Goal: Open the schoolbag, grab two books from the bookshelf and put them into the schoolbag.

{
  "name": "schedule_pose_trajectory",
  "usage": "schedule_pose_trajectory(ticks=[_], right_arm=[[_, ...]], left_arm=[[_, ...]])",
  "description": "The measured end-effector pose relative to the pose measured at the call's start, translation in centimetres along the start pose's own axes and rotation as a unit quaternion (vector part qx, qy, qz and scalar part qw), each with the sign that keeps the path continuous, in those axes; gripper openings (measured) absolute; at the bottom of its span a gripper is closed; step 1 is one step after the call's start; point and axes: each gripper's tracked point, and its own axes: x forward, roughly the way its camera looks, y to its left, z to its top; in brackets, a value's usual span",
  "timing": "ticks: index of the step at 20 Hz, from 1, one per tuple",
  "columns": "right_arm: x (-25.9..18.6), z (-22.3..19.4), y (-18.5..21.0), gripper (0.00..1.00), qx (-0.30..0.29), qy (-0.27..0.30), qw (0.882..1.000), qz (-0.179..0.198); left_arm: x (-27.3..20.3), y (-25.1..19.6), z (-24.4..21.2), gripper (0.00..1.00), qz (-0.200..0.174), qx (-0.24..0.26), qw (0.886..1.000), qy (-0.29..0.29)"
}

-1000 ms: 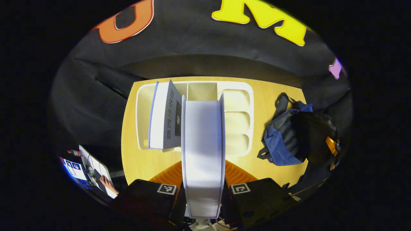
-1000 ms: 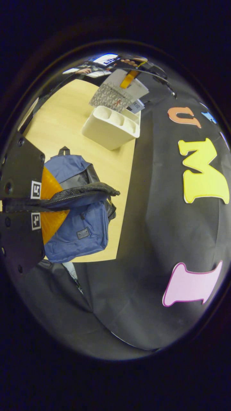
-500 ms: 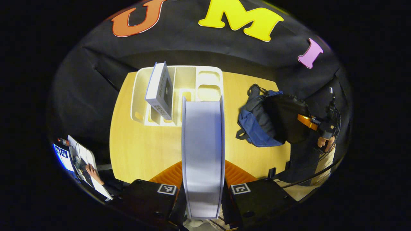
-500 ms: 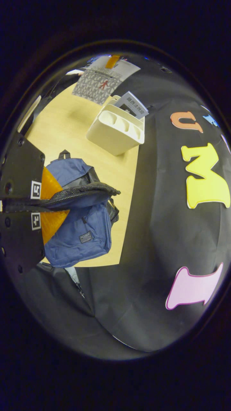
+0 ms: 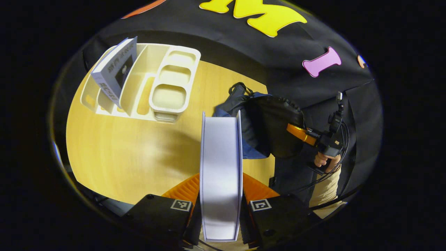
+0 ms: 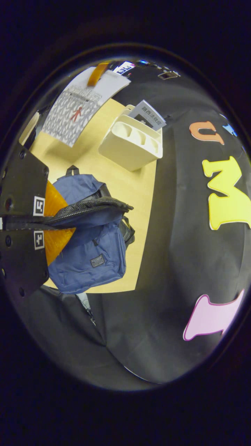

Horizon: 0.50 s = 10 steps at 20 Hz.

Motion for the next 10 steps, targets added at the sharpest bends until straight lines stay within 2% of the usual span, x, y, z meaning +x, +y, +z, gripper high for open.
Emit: schedule_pose_trajectory(ticks=[4,7,8,10], right_arm=[[0.1,0.6,0.0,0.0,0.021,-0.002,1.0,0.004],[0.3,0.8,-0.3,0.0,0.022,0.005,1.0,-0.001],[0.5,1.2,-0.1,0.0,0.022,0.006,1.0,0.0],[0.4,2.2,0.3,0.0,0.026,-0.006,1.0,0.001]], left_arm=[[5.0,-3.0,2.2,0.47,-0.091,-0.058,0.994,-0.032],[9.1,-4.4,4.6,0.51,-0.134,-0.081,0.985,-0.074],[10.6,-4.8,5.2,0.47,-0.147,-0.096,0.98,-0.089],[13.7,-6.2,5.7,0.47,-0.192,-0.129,0.967,-0.104]])
